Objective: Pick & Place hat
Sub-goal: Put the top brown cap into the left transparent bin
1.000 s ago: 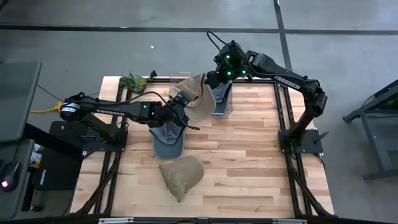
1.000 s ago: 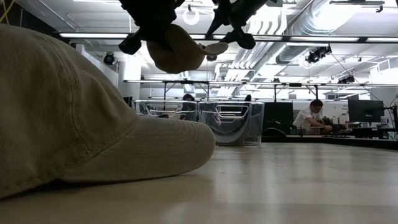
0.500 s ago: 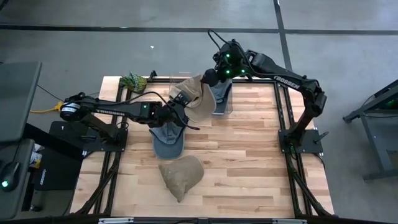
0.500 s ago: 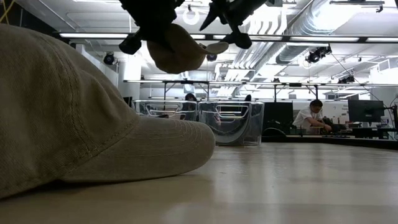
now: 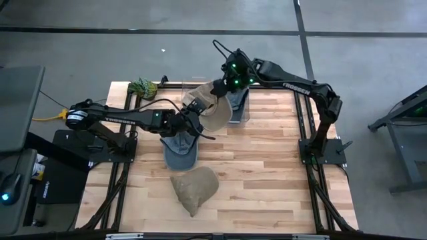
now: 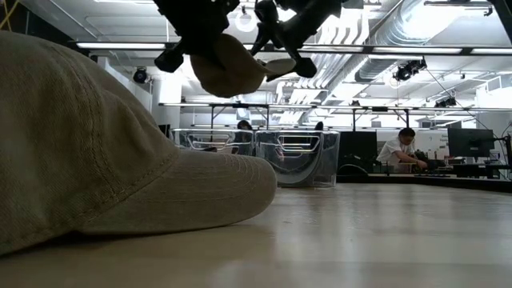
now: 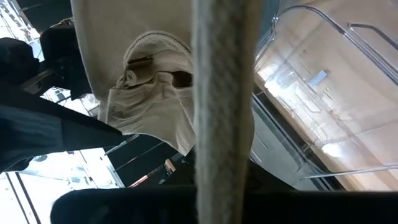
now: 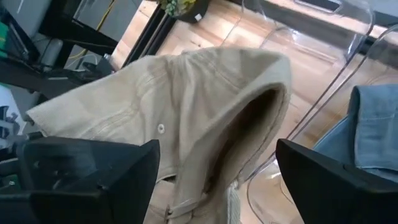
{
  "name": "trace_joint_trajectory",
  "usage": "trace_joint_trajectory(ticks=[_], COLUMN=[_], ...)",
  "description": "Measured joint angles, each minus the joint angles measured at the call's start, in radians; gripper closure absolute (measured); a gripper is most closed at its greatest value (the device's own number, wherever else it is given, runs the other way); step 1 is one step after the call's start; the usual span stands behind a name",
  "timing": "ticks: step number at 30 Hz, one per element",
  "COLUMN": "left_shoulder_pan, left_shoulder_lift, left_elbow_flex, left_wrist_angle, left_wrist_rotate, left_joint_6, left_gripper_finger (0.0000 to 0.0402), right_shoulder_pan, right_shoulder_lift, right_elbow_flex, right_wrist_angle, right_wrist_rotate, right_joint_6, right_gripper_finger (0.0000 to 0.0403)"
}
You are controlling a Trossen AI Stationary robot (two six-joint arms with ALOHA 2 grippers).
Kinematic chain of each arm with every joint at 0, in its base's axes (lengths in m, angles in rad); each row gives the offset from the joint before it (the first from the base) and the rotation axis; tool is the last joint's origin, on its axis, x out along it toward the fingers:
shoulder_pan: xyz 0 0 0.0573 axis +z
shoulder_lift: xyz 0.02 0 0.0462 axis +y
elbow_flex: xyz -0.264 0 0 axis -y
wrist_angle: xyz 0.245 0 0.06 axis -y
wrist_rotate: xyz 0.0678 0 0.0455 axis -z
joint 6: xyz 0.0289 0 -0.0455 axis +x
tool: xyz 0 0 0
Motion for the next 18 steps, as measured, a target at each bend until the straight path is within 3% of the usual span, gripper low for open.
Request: trace_joint_trajectory(ticks=[9,18], left_shoulder_pan=[0.000,0.000], left_shoulder_lift=[0.000,0.000], left_elbow_flex=[0.000,0.000], left_wrist_angle=[0.000,0.000], left_wrist_rotate=[0.000,0.000], left_joint_6=[-0.026,-0.028], left_gripper_finger=[0.0401,0.0402], right_shoulder_pan=[-0.006,-0.006], right_shoulder_lift=[0.000,0.000], right_elbow_flex=[0.000,0.000], right_wrist_angle=[-0.002,-0.003], right_wrist_rotate=[-0.022,-0.023], right_joint_6=[0.002,-0.027], right_gripper_finger=[0.0156,0.0297])
